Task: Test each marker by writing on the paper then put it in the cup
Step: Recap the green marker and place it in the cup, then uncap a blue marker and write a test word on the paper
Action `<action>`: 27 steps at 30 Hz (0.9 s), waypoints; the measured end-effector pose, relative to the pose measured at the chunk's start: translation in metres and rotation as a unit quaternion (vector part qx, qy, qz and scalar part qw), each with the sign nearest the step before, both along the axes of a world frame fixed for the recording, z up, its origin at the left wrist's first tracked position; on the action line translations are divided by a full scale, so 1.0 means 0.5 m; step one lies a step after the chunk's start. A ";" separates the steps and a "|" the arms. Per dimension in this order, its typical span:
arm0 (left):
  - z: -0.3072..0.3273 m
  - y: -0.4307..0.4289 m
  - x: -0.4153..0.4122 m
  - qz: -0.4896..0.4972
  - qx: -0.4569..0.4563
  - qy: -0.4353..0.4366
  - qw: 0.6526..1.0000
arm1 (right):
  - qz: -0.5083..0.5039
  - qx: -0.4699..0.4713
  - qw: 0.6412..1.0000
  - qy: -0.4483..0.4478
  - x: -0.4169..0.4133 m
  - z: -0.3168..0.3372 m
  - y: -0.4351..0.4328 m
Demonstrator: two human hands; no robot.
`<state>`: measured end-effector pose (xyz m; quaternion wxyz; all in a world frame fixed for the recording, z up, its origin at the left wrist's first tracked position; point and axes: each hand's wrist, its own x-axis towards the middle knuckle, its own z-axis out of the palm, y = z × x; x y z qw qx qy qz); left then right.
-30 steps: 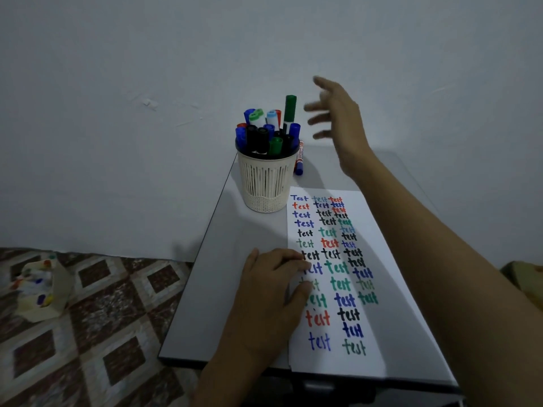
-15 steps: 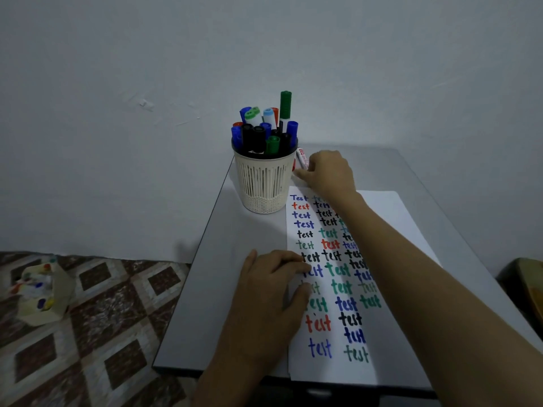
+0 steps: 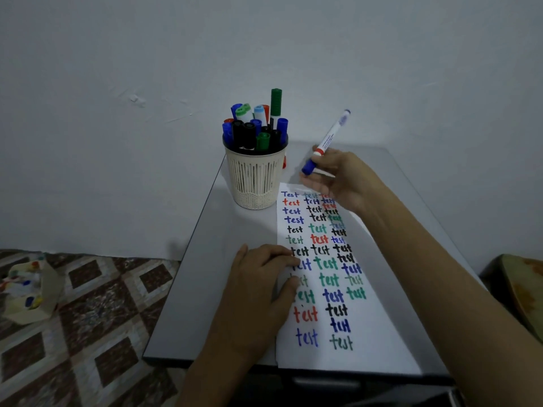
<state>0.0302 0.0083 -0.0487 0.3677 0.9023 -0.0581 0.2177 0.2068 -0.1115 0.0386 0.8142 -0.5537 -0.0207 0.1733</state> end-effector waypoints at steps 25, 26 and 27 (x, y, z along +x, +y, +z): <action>0.063 -0.080 -0.057 -0.166 -0.024 -0.014 0.986 | -0.063 -0.080 0.969 -0.224 -0.348 -0.043 -0.114; 0.062 -0.083 -0.057 -0.169 -0.021 -0.012 0.985 | -0.050 -0.080 0.970 -0.223 -0.343 -0.042 -0.120; 0.062 -0.086 -0.057 -0.170 -0.015 -0.014 0.985 | -0.037 -0.077 0.971 -0.223 -0.338 -0.042 -0.125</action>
